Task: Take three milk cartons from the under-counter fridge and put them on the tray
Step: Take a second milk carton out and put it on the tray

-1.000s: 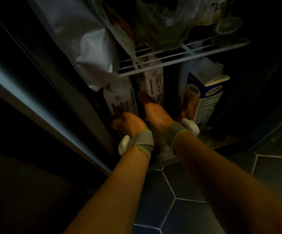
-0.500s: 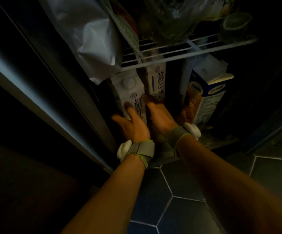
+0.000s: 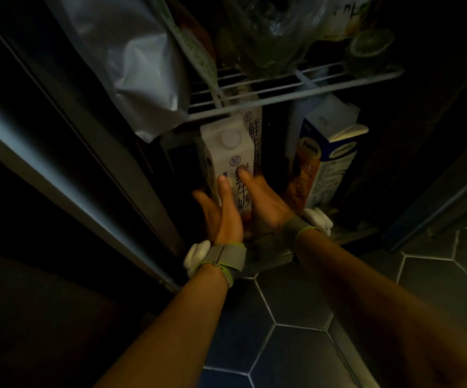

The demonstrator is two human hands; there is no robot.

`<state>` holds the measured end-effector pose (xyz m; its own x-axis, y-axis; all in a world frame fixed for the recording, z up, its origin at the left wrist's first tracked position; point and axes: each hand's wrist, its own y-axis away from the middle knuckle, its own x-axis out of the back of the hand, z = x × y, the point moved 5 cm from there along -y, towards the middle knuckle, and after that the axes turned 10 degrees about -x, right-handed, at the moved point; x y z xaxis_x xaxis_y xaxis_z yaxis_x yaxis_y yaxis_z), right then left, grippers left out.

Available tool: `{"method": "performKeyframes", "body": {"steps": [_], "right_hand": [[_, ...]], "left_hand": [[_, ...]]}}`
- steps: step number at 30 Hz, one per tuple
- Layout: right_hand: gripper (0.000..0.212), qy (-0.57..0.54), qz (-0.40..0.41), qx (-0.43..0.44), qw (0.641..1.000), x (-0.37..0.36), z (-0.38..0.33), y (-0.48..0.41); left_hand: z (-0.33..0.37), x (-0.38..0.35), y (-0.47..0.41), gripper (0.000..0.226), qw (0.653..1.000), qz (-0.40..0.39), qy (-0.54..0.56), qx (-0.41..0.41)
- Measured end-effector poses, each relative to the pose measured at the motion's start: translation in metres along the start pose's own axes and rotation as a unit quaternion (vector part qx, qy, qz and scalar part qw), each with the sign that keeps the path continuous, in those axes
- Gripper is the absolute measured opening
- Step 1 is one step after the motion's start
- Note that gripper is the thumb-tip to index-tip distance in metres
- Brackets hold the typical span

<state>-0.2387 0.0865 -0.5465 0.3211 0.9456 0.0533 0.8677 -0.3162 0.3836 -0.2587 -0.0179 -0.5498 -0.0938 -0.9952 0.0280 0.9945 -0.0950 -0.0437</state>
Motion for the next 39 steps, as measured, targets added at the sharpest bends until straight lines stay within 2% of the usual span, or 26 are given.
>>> {"method": "performKeyframes", "body": {"steps": [3,4,10,14,18,20,23,24,27,30,35,39], "right_hand": [[0.061,0.001,0.017,0.027,0.999,0.009,0.002,0.019],[0.051,0.004,0.020,0.036,0.999,0.014,0.002,0.027],[0.030,-0.061,0.039,0.030,0.997,0.042,0.001,0.108],[0.038,-0.088,0.084,-0.017,0.992,0.058,-0.005,0.166],[0.056,-0.119,0.135,-0.059,0.982,0.071,-0.035,0.242],[0.057,-0.097,0.162,-0.059,0.980,0.072,-0.063,0.277],[0.041,-0.096,0.193,-0.089,0.972,0.082,-0.131,0.343],[0.039,-0.067,0.201,-0.072,0.975,0.082,-0.147,0.353],[0.048,-0.050,0.215,-0.073,0.973,0.088,-0.209,0.400],[0.070,-0.051,0.206,-0.059,0.976,0.082,-0.261,0.444],[0.065,-0.056,0.195,-0.054,0.978,0.077,-0.352,0.499],[0.063,-0.041,0.171,-0.043,0.983,0.067,-0.431,0.534]], "left_hand": [[0.012,0.000,0.011,0.060,0.999,-0.032,0.018,-0.025],[0.016,-0.001,0.018,0.062,0.998,-0.047,0.015,-0.032],[0.055,-0.013,0.071,0.071,0.987,-0.157,0.017,-0.030],[0.093,-0.017,0.110,0.056,0.979,-0.203,0.012,-0.006],[0.157,-0.016,0.156,0.055,0.971,-0.236,0.010,0.029],[0.190,-0.010,0.179,0.060,0.971,-0.239,-0.009,0.028],[0.270,-0.001,0.203,0.063,0.964,-0.256,-0.047,0.058],[0.285,0.002,0.205,0.064,0.964,-0.255,-0.051,0.046],[0.355,0.007,0.216,0.075,0.959,-0.277,-0.025,0.048],[0.424,0.020,0.231,0.073,0.957,-0.290,-0.003,0.026],[0.531,0.039,0.233,0.056,0.943,-0.332,0.021,0.019],[0.628,0.063,0.221,0.072,0.941,-0.339,0.021,0.010]]}}
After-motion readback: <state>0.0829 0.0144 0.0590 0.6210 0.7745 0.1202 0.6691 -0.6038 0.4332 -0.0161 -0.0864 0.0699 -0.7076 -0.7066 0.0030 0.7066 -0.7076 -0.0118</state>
